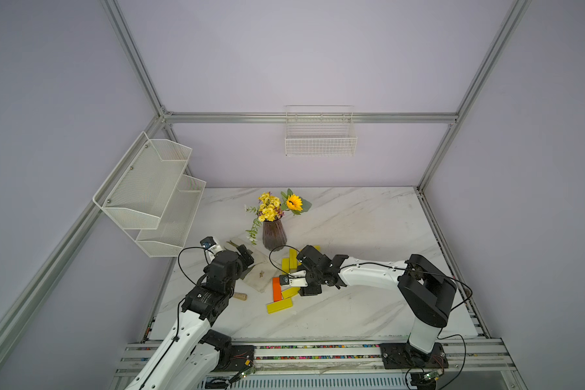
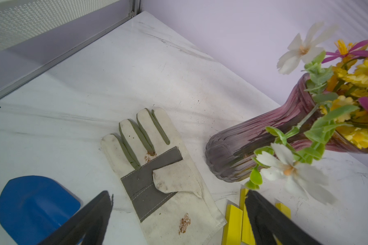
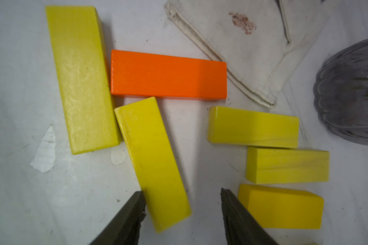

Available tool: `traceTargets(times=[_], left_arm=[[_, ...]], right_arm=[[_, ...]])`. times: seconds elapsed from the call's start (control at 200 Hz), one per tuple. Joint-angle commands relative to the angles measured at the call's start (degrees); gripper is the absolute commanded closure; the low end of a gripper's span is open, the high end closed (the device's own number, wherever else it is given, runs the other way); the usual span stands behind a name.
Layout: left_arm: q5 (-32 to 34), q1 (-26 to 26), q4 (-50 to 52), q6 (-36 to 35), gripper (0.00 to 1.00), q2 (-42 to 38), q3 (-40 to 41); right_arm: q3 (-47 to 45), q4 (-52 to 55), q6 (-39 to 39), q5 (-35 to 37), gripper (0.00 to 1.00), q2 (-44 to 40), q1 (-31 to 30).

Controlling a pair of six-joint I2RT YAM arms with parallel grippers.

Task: Assemble the number 8 with building blocks
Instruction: Pick up the building block from the center of the board.

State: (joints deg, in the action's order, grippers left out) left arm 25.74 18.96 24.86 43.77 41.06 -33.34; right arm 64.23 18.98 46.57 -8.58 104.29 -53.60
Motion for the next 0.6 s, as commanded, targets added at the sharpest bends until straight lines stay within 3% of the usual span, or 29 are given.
traceTargets(times=[0.0,0.595], left_arm=[[0.4,0.3,-2.2,-0.7,0.00,-0.6,0.1],[0.8,0.4,-2.6,-1.0,0.00,-0.6,-0.1]], right_arm=[[2.3,3.4,2.1,-2.2,0.37,2.6,0.3],[4.7,10.4,3.3,-3.8,0.41,4.8,-0.3]])
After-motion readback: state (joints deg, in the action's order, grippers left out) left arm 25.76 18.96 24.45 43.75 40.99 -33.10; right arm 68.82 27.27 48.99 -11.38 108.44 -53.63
